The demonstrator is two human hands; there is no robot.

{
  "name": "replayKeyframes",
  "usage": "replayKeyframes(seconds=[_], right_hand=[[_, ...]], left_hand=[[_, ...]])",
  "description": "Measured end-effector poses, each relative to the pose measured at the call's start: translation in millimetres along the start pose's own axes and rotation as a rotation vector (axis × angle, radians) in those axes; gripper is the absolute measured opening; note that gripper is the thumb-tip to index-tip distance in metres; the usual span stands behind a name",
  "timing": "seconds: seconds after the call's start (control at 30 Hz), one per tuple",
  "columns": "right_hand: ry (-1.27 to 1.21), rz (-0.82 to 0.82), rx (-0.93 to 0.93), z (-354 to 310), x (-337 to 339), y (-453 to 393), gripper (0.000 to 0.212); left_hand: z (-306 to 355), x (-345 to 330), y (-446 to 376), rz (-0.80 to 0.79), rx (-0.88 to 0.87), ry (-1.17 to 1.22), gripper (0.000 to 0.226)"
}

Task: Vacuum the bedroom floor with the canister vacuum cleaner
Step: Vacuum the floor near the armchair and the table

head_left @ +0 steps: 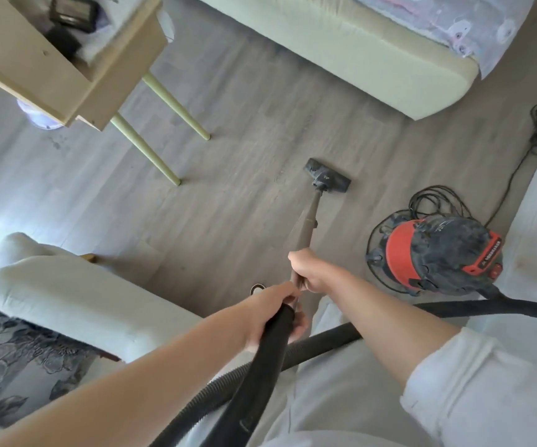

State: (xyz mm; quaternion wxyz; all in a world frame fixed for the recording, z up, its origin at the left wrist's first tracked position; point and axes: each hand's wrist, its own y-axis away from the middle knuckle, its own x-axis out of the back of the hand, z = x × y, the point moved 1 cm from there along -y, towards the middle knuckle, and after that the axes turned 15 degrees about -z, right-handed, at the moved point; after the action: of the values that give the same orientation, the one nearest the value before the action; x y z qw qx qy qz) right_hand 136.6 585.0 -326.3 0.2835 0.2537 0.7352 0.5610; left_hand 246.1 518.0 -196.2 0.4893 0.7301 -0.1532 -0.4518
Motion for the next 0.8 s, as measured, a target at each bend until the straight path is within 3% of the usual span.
replayKeyframes(seconds=[0.17,0.3,0.5,0.6,0.7,0.8], right_hand=[[0.074,0.081,0.023,-29.0,33.0,-33.3,0.030],[0.129,0.052,0.020,-39.6,8.0,-43.6,0.036],[0.297,-0.068,-0.038,-17.4,-81.1,-27.6,0.042],[0.350,-0.141,-0.065,1.3,-116.7,-9.9,0.032],[0.409,-0.209,-0.130,27.4,-133.8,11.1,0.021],[0.457,-0.259,-0.142,51.0,-121.9,24.2,0.023]], left_hand=[[29.4,-4.7,-46.1,-0.057,-0.114,0.068,0.029],[28.2,17.8,-45.2,0.008,-0.163,0.106,0.036],[-28.2,62.0,-0.5,0.068,-0.189,0.251,0.037],[-60.5,69.8,25.2,0.108,-0.197,0.314,0.037],[-99.1,65.4,39.5,0.126,-0.188,0.379,0.039],[-126.9,43.4,35.9,0.105,-0.173,0.454,0.039]])
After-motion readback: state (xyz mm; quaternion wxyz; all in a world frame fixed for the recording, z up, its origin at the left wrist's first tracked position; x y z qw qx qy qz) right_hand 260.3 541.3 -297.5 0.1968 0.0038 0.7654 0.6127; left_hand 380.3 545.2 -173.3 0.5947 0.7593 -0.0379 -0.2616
